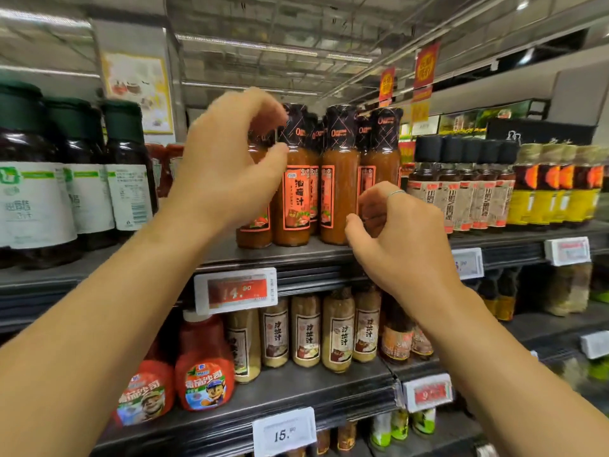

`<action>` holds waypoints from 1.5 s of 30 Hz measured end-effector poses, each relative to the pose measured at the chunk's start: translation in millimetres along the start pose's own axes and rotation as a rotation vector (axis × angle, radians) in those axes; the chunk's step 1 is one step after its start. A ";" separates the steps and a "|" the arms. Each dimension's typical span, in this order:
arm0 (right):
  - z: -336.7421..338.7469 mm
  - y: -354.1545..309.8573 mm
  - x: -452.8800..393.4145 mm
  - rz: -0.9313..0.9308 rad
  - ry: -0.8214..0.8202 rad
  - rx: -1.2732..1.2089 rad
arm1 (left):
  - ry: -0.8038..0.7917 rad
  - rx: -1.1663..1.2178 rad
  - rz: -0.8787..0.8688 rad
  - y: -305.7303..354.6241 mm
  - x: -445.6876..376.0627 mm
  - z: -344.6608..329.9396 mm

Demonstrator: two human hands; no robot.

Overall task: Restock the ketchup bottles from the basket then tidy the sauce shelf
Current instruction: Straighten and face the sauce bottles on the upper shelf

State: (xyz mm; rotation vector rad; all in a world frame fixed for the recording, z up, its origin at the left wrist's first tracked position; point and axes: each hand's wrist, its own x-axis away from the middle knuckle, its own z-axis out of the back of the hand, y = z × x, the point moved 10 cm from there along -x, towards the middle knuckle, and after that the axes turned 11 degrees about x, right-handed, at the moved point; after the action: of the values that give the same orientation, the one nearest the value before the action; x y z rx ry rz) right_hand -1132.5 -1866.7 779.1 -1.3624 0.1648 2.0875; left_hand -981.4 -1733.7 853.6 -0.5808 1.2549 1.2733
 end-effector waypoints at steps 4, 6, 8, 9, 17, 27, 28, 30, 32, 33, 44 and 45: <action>-1.8 10.8 -14.3 -0.001 0.005 -0.033 | -0.151 -0.133 -0.096 39.3 -36.6 -29.2; -7.0 13.5 -16.6 0.014 0.002 0.005 | -0.211 -0.198 -0.118 48.8 -54.9 -44.9; -12.9 14.4 -17.9 0.028 -0.003 0.080 | -0.263 -0.260 -0.147 55.0 -72.9 -59.9; -15.6 14.1 -18.8 0.034 -0.006 0.115 | -0.296 -0.291 -0.154 56.0 -80.7 -67.7; -33.0 2.3 -19.8 0.057 -0.033 0.172 | -0.751 -0.458 -0.016 24.6 -99.8 -107.6; -42.3 7.6 -21.9 0.018 -0.110 0.116 | -0.819 -0.462 0.008 3.8 -109.2 -109.4; -43.7 8.7 -21.9 0.014 -0.124 0.097 | -0.814 -0.461 0.004 3.9 -109.9 -109.2; -45.2 10.3 -21.2 0.005 -0.143 0.071 | -0.805 -0.464 -0.008 5.0 -111.5 -109.8; -47.3 11.5 -20.5 -0.003 -0.160 0.055 | -0.799 -0.478 -0.018 5.2 -112.5 -110.4; -48.6 12.3 -20.4 -0.007 -0.168 0.050 | -0.797 -0.489 -0.025 5.1 -113.1 -110.7; -55.0 10.4 -23.9 -0.021 -0.200 0.083 | -0.737 -0.636 -0.210 9.3 -113.5 -110.7; -56.6 10.3 -24.6 -0.017 -0.211 0.072 | -0.725 -0.626 -0.208 8.0 -113.1 -109.2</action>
State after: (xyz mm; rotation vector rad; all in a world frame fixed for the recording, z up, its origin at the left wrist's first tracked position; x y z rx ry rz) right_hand -1087.7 -1909.8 772.0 -1.0897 0.1380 2.1733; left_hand -1008.0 -1870.6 926.6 -0.5837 0.1806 1.5054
